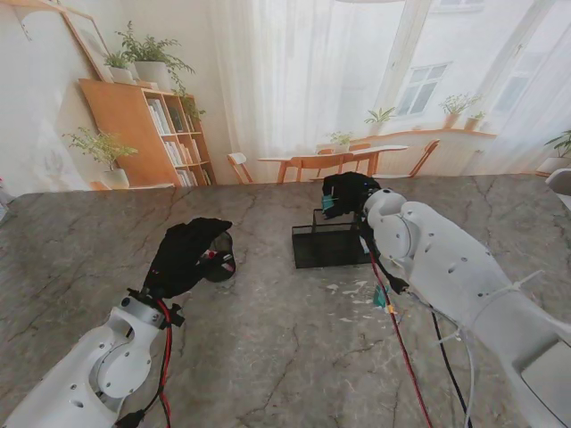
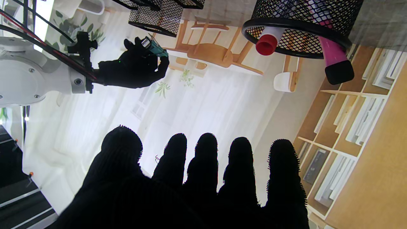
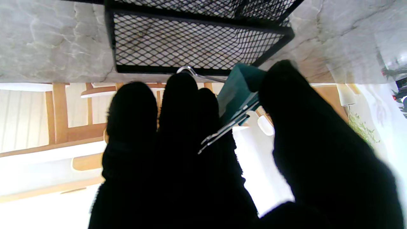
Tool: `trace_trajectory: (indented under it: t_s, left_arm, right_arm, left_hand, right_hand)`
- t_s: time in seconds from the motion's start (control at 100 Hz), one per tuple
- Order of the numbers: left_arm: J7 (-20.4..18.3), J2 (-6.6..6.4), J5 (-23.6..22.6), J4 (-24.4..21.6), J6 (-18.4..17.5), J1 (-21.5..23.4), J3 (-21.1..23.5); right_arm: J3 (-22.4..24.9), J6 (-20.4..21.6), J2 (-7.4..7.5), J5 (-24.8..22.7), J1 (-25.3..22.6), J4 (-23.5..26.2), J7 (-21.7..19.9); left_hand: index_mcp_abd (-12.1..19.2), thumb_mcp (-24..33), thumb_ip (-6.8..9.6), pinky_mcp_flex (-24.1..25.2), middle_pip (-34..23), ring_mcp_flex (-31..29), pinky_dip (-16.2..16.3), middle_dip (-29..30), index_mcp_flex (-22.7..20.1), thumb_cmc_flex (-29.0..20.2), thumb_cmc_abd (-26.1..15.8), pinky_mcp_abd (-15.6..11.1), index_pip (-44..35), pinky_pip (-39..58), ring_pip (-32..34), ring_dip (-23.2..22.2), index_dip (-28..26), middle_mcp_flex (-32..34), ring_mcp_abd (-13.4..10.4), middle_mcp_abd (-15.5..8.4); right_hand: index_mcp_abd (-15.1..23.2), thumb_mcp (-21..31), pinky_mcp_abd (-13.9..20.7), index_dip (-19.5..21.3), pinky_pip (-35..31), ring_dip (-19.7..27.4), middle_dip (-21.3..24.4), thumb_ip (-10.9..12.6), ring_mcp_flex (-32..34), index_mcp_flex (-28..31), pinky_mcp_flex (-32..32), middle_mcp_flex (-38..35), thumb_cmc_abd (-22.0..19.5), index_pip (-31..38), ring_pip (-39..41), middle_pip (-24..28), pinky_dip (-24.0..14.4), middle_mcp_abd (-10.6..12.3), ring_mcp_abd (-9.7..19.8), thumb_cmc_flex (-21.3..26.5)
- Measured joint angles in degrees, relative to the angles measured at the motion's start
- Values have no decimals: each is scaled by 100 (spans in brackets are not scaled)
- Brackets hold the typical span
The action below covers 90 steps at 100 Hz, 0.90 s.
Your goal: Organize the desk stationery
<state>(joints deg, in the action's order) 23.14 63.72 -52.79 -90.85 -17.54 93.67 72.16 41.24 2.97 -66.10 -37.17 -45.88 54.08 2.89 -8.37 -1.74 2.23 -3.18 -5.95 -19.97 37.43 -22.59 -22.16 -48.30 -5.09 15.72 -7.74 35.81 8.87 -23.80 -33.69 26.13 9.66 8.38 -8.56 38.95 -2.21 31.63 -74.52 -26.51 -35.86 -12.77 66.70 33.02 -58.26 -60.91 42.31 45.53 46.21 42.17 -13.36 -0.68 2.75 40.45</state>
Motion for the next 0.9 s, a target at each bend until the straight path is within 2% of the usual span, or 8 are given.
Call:
trace_trajectory:
  t_s: [0.44,0.5,0.72,0.76,0.78,0.82,0.85,0.9]
  left_arm:
    - [-10,0,21,25,-10,-11,0]
    - [-18,0,24,28,-11,-15,-3]
    - [-31,-1,30,33,-14,-19,-7]
    - [-32,-1,31,33,-14,-19,-8]
    - [-33,-1,31,33,-14,-19,-8]
    - [-33,-1,32,33,-14,-19,-8]
    - [-33,-1,32,33,-14,-19,-8]
    - [-33,-1,32,34,-15,-19,-8]
  right_arm:
    - [-274,179,-44,2,202,-343,7]
    - [-309,180,-49,5,236,-392,8]
    - [-515,240,-68,10,387,-586,13]
    - [-544,248,-77,19,413,-624,13]
    - [-559,251,-82,24,425,-642,13]
    - [-590,259,-90,37,448,-677,13]
    - [-615,269,-95,48,465,-700,12]
    - [-637,288,-105,64,487,-731,8]
  left_hand:
    - [0,0,0,0,0,-71,0,0,-1,-1,0,0,0,0,43,-10,0,0,-15,0]
    - [0,11,-471,0,0,-75,0,0,-1,-7,0,0,0,0,43,-10,0,4,-16,0]
    - [0,8,-406,0,-8,-127,0,0,-61,-55,-2,0,-14,0,63,-9,-10,57,-20,-1]
    - [0,14,-529,0,-8,-127,0,0,-61,-55,-2,0,-14,0,63,-9,-10,57,-20,-1]
    - [0,8,-416,0,-8,-127,0,0,-61,-55,-2,0,-14,0,63,-9,-10,57,-20,-1]
    - [0,14,-529,0,-8,-127,0,0,-61,-55,-2,0,-14,0,63,-9,-10,57,-20,-1]
    - [0,8,-407,0,-8,-127,0,0,-61,-55,-2,0,-14,0,63,-8,-10,57,-20,-1]
    - [0,15,-514,0,-8,-127,0,0,-61,-55,-2,0,-14,0,63,-9,-10,57,-20,-1]
  right_hand:
    - [232,-95,74,0,20,-49,-140,0,-330,-287,85,423,-17,358,215,253,0,2,38,11]
    - [232,-95,76,0,20,-50,-141,0,-330,-289,85,468,-17,364,227,297,0,1,44,11]
    - [232,-95,130,0,20,-50,-143,0,-337,-300,85,608,-40,367,262,327,0,-27,103,12]
    - [232,-95,131,9,20,-50,-143,0,-341,-360,85,691,-85,375,285,371,0,-41,106,12]
    - [232,-95,132,27,20,-50,-143,0,-343,-360,85,749,-85,375,317,384,0,-60,108,12]
    - [232,-95,133,83,20,-50,-143,0,-352,-360,85,837,-86,375,340,384,0,-86,145,12]
    - [232,-95,136,96,20,-51,-143,0,-352,-360,85,898,-87,375,362,389,0,-90,169,12]
    - [230,-95,139,148,20,-51,-143,0,-363,-360,85,965,-90,369,407,398,0,-95,179,-2]
